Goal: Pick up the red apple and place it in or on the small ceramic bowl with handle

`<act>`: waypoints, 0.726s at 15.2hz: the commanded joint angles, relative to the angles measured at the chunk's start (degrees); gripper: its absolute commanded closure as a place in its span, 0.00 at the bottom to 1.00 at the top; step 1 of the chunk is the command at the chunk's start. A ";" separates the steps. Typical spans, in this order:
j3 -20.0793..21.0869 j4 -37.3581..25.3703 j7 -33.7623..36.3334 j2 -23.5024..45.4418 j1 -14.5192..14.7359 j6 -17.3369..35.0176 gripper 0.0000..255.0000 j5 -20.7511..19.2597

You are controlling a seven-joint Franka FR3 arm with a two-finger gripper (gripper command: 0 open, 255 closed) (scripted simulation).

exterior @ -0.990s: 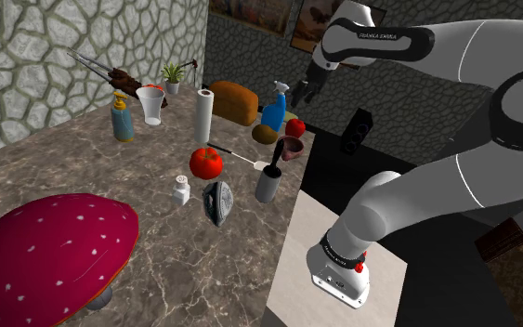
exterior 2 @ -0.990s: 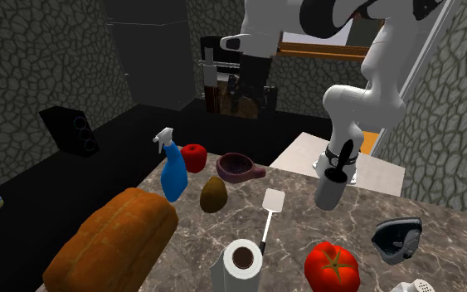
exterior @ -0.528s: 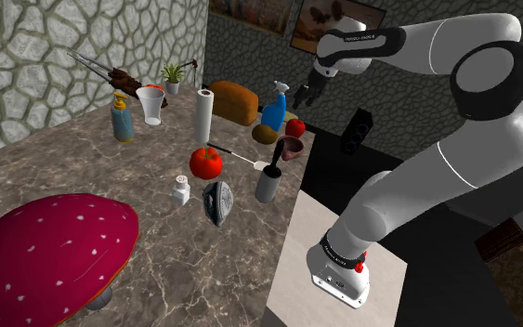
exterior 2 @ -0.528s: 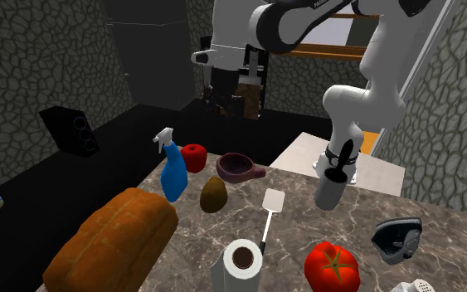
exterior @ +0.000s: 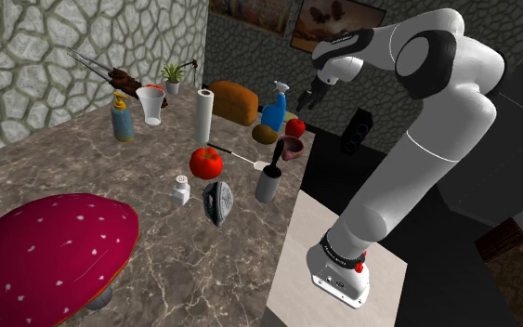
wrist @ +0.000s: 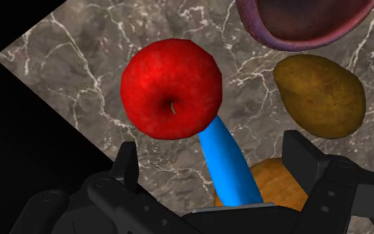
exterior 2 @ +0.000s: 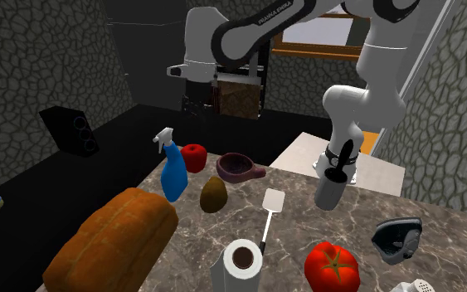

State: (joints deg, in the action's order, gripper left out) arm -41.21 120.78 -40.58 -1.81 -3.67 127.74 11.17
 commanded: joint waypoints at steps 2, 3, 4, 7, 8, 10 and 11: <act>-1.09 -2.77 -4.99 5.78 -0.97 0.76 0.00 6.14; -0.94 -2.56 -5.40 6.35 -1.07 1.33 0.00 6.76; -0.82 -2.36 -5.81 6.94 -1.13 1.90 0.00 7.39; -0.41 -1.85 -7.13 8.76 -1.33 3.53 0.00 9.40; -0.24 -1.71 -7.58 9.38 -1.43 4.06 0.00 10.09; -0.12 -1.63 -7.84 9.74 -1.49 4.37 0.00 10.48; -0.12 -1.64 -7.84 9.74 -1.50 4.36 0.00 10.49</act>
State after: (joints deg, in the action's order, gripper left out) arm -41.37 119.19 -48.25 7.71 -5.10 132.01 21.42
